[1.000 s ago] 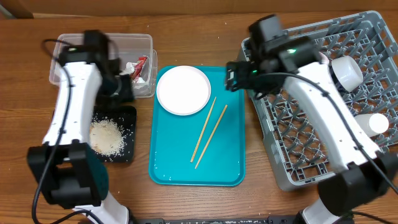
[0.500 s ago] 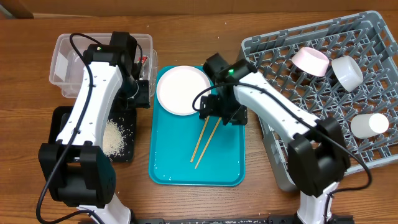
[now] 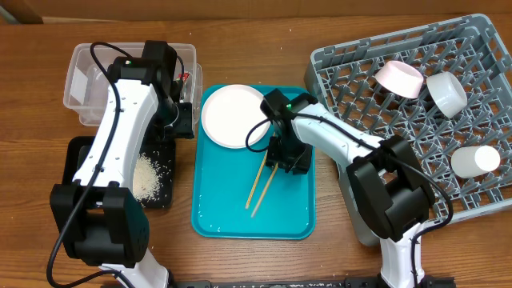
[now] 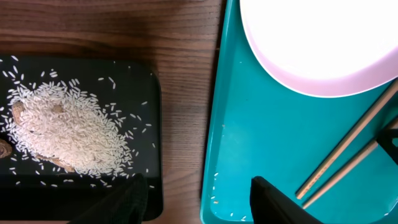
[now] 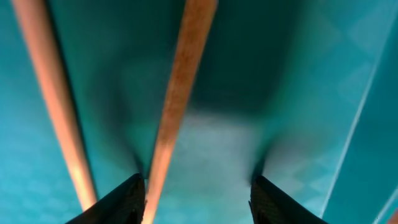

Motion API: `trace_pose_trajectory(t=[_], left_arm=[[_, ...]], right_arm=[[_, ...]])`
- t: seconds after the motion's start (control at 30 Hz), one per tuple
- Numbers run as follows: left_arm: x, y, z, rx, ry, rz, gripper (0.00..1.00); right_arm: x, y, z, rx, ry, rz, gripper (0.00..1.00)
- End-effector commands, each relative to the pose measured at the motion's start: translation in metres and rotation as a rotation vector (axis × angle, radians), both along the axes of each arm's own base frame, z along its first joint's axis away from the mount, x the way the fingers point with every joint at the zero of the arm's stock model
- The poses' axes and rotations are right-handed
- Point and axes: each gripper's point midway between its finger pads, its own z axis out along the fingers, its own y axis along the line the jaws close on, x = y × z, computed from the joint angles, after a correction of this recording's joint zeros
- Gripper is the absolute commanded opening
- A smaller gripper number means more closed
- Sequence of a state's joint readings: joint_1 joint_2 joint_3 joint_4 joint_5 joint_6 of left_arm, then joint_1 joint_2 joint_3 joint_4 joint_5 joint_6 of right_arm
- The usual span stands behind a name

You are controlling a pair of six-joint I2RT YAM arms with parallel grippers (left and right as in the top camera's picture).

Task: Sort waste into correct bins and load items into the dishwasher
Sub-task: 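Reach the right gripper to a wooden chopstick and grasp it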

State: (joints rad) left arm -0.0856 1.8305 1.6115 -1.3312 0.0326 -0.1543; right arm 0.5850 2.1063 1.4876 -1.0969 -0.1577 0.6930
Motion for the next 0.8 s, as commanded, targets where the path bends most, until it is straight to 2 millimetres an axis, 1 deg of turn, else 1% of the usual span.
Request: trace_pose_trajectory(t=[0.0,0.1,0.23,0.37,0.57,0.7,0.77], left_arm=[[-0.001,-0.001,0.008,0.004,-0.027,-0.002,0.56],[-0.001,-0.001,0.008,0.004,-0.029,-0.002,0.57],[-0.001,-0.001,0.008,0.004,-0.03,-0.003,0.58],[-0.001,-0.001,0.008,0.004,-0.029,-0.003,0.57],[-0.001,-0.001,0.008,0.004,-0.028,-0.003,0.59],[-0.001,-0.002,0.008,0.003,-0.028,-0.005,0.59],[-0.002,-0.002,0.008,0.003,-0.026,-0.005,0.59]], right_arm=[[-0.011,-0.005,-0.013,-0.021,0.029,-0.018,0.56],[-0.019,-0.011,-0.019,-0.035,0.05,-0.018,0.52],[-0.02,-0.011,-0.02,-0.036,0.053,-0.018,0.41],[-0.02,-0.011,-0.02,-0.036,0.054,-0.018,0.26],[-0.021,-0.009,-0.019,-0.019,0.062,-0.012,0.22],[-0.021,-0.007,-0.019,-0.01,0.061,-0.012,0.13],[-0.021,-0.006,-0.019,-0.004,0.062,-0.013,0.07]])
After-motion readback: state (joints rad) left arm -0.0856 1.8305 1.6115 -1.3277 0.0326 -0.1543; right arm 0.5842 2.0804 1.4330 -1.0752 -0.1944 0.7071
